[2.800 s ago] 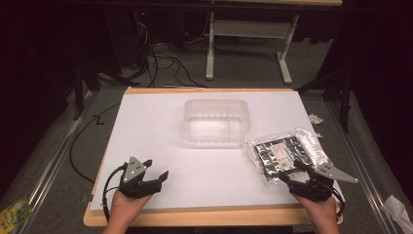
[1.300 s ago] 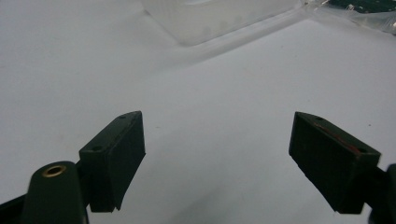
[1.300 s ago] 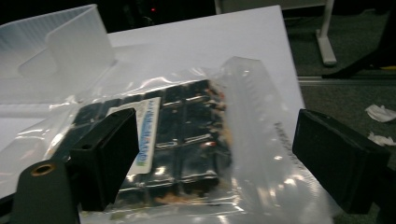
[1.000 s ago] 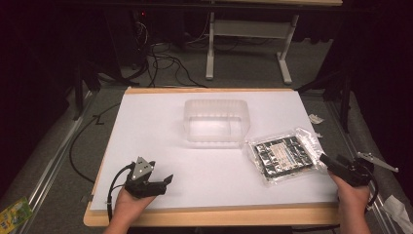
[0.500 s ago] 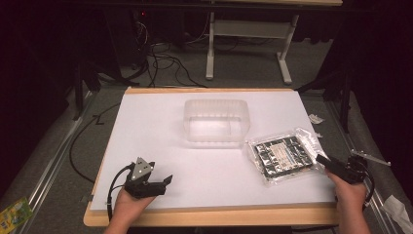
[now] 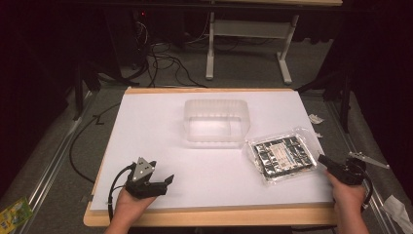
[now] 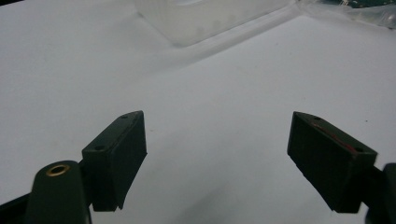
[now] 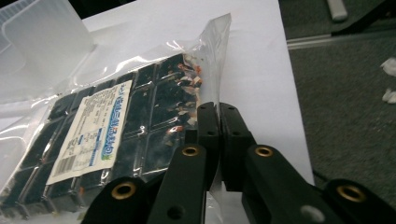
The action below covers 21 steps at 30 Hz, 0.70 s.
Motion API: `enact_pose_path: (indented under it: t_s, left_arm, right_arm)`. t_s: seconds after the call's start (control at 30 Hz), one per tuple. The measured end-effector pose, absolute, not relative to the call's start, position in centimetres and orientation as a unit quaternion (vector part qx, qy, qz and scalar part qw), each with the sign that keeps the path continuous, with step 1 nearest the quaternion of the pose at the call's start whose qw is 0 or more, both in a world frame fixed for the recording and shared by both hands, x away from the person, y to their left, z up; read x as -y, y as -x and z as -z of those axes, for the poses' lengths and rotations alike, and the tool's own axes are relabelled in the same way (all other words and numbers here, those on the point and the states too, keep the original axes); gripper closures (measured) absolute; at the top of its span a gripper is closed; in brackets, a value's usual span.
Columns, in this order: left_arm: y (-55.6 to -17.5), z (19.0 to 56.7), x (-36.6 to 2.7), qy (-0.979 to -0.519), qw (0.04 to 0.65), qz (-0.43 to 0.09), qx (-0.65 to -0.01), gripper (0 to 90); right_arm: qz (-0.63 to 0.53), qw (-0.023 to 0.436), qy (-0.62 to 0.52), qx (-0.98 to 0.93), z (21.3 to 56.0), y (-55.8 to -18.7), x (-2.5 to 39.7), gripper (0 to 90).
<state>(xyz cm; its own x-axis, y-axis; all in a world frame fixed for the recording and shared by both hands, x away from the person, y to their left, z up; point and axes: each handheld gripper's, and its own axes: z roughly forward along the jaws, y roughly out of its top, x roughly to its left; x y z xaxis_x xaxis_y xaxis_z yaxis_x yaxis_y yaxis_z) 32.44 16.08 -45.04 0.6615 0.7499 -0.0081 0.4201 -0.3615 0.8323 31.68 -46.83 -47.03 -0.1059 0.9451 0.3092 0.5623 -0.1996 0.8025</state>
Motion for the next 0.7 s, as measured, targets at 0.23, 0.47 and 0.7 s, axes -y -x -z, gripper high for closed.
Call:
enact_pose_path:
  t_s: [0.23, 0.47, 0.7]
  left_arm:
    - [-32.5, 45.2, -16.1, -0.806, 0.432, -0.189, -0.358, 20.5]
    - [-32.3, 44.8, -16.5, -0.797, 0.449, -0.185, -0.358, 20.6]
    - [-32.4, 44.6, -16.2, -0.794, 0.457, -0.181, -0.358, 20.8]
  right_arm:
    - [-0.449, 0.253, -0.614, -0.597, 45.3, -30.4, 45.8, 90.0]
    - [-0.455, 0.28, -0.591, -0.604, 43.7, -28.9, 44.9, 90.0]
    - [-0.484, 0.304, -0.553, -0.606, 41.4, -27.4, 43.9, 90.0]
